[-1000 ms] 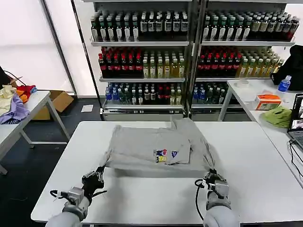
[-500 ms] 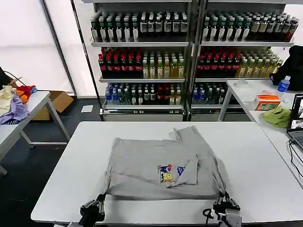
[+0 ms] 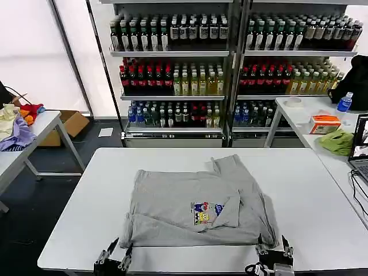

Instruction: Fold and organize the clothes.

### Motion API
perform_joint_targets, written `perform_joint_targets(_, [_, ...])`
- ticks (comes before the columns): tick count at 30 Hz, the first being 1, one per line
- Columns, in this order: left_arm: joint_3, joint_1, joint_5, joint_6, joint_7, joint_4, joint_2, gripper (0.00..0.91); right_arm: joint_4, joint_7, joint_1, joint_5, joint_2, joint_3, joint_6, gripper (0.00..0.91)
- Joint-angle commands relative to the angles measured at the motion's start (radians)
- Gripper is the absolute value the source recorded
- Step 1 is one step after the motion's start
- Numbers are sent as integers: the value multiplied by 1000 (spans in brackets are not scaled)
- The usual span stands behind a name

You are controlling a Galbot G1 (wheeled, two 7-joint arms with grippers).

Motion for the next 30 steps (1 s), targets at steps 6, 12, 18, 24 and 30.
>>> perform_joint_targets(6, [-25, -211, -79, 63, -13, 28, -9, 907, -141, -35, 218, -47, 24, -80, -76, 907])
perform_joint_targets(12, [-34, -268, -119, 83, -11, 80, 18, 907, -233, -33, 345, -41, 51, -107, -79, 907])
perform_joint_targets(18, [-30, -322, -138, 99, -7, 128, 47, 907, -370, -38, 459, -21, 86, -117, -77, 907])
perform_joint_targets(24, [11, -464, -177, 123, 3, 251, 92, 907, -494, -44, 609, -10, 118, -113, -78, 907])
perform_joint_targets(30, [64, -617, -221, 146, 14, 354, 93, 907, -649, -53, 806, 9, 168, -112, -76, 907])
